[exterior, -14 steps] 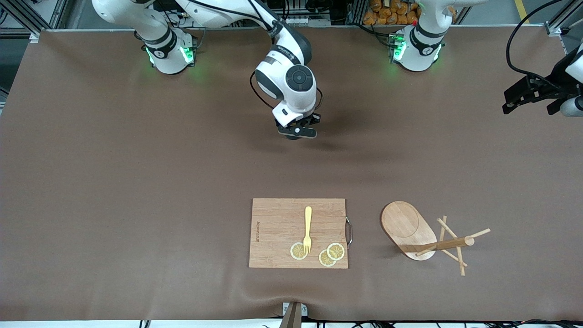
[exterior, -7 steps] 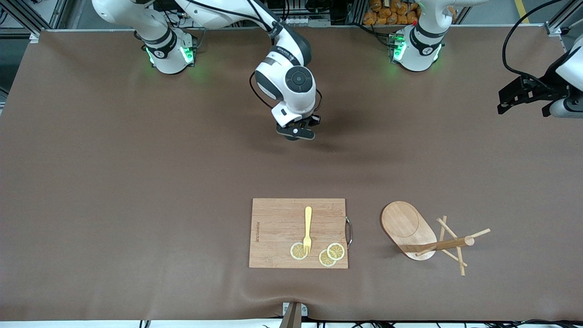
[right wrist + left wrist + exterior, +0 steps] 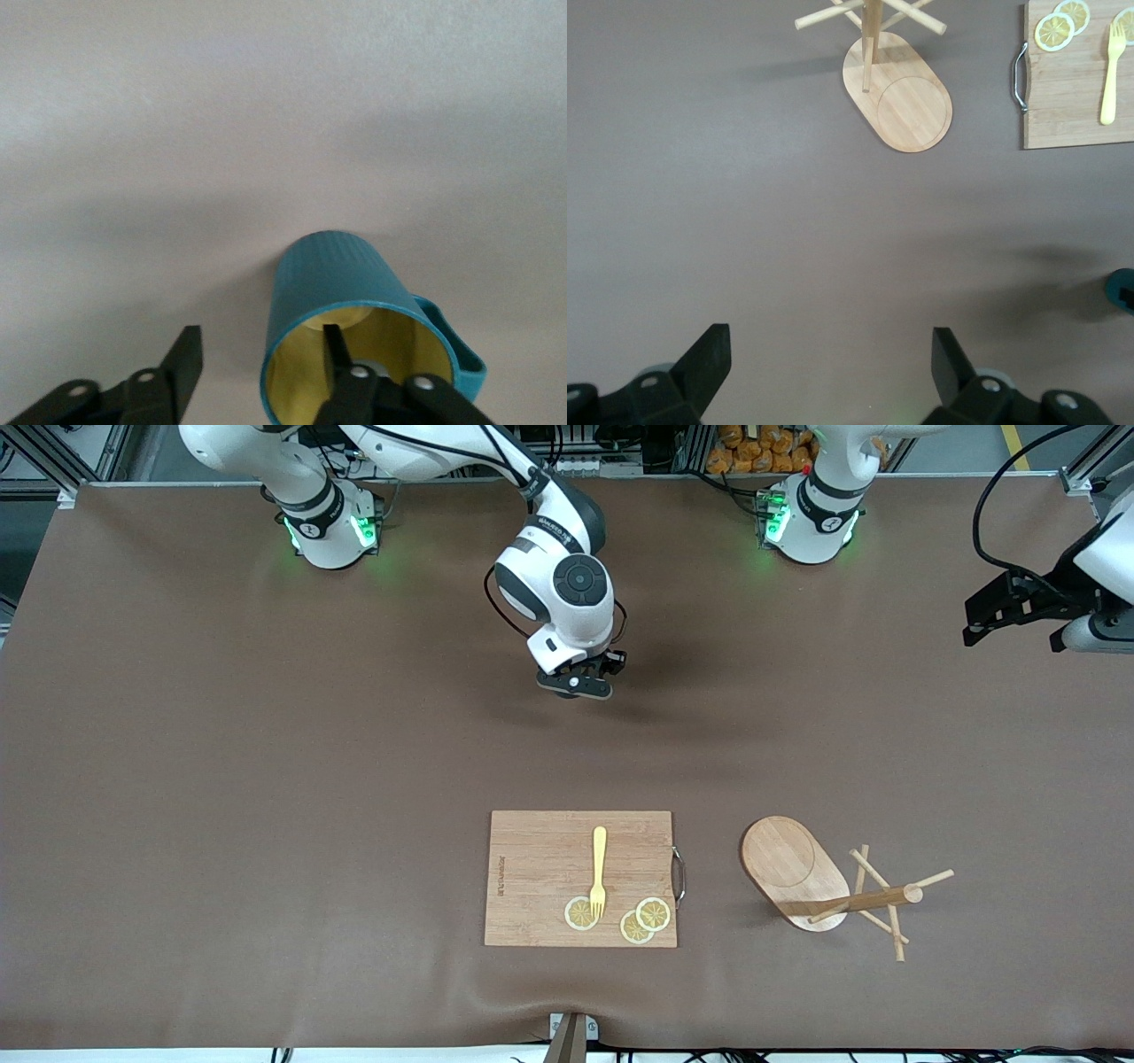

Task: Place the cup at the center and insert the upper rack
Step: 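Carry the teal mug with the right gripper toward the table middle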

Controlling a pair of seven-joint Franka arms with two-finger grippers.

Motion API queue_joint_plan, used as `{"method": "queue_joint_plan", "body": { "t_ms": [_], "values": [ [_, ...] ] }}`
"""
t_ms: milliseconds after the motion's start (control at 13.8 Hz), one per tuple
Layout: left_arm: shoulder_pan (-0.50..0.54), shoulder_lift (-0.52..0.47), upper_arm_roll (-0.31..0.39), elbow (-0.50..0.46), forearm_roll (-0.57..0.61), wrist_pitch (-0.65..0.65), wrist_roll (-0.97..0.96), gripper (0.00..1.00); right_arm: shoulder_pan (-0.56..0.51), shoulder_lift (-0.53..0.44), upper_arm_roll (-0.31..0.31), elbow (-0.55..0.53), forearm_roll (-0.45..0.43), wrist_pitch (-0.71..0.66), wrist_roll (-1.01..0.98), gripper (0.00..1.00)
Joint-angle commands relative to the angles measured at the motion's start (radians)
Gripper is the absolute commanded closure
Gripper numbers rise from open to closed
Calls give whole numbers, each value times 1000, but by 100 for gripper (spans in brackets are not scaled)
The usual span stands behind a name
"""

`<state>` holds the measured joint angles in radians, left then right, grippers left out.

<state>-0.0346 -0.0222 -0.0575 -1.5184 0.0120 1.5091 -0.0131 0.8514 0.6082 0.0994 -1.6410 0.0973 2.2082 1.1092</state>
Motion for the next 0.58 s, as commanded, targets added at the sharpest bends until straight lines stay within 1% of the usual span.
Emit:
{"method": "queue_joint_plan", "body": {
  "t_ms": [0, 217, 290, 362, 507],
  "values": [
    [2, -21, -44, 3, -15, -3, -85, 0, -23, -24, -1, 43, 2, -16, 3, 0],
    [4, -34, -90, 4, -13, -4, -172, 0, -86, -115, -1, 47, 4, -30, 0, 0],
    [4, -36, -111, 4, -13, -4, -203, 0, -95, -154, -1, 49, 2, -57, -9, 0],
    [4, -36, -134, 6, -13, -4, -244, 0, -129, -198, -1, 49, 2, -91, -29, 0],
    [1, -30, -195, 9, -9, -3, -362, 0, -195, -295, -1, 56, 2, -207, -81, 0]
  ]
}}
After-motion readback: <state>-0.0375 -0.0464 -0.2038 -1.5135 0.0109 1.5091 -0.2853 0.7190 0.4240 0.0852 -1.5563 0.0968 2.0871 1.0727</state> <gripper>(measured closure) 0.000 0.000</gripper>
